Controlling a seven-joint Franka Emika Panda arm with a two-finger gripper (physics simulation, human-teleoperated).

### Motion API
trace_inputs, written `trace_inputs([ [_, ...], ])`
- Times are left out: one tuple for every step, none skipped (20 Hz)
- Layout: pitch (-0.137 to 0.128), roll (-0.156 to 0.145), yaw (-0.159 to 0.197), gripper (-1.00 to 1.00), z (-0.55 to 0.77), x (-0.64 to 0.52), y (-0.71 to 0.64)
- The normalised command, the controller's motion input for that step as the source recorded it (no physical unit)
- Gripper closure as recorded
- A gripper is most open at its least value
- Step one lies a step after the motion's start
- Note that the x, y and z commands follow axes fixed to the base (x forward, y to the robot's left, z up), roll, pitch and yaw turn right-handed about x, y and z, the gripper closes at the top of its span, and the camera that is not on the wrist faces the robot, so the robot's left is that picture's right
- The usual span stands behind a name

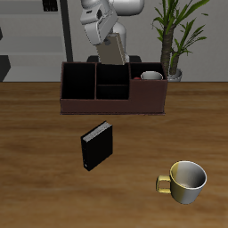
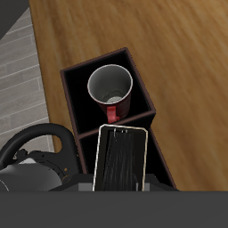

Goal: Place the red mug into the back desk caddy's right compartment and place the yellow book into the back desk caddy's back compartment

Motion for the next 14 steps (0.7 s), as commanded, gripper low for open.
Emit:
trace_inputs([
  [0.0,0.0,0.0,1.0,0.02,-0.03,-0.03],
  [-0.013,0.023,0.115,1.0,0.0,-0.23,0.12],
  [0.046,0.011,0.024,1.0,-0.01,-0.15,-0.01],
  [-0.061,-0.064,0.182,1.0,0.01,-0.12,-0.01],
  [0.01,0.011,0.24,1.0,-0.01,-0.14,0.25],
  [0.0,0.0,0.0,1.0,0.02,-0.03,-0.05],
  [-0.105,0.01,0.225,1.0,0.06,-0.12,0.16],
  [0.03,0.031,0.101,1.0,0.02,-0.04,0.12],
  [0.008,-0.009,0.008,1.0,0.05,-0.03,0.0],
  [-0.055,0.0,0.192,1.0,-0.09,0.01,0.05],
  [0.013,0.015,0.155,1.0,-0.05,0.0,-0.03],
  [0.036,-0.034,0.034,1.0,-0.03,0.03,-0.1],
  [-0.087,-0.023,0.311,1.0,-0.09,0.02,-0.06],
  [0.038,0.01,0.036,1.0,-0.03,-0.02,-0.03],
])
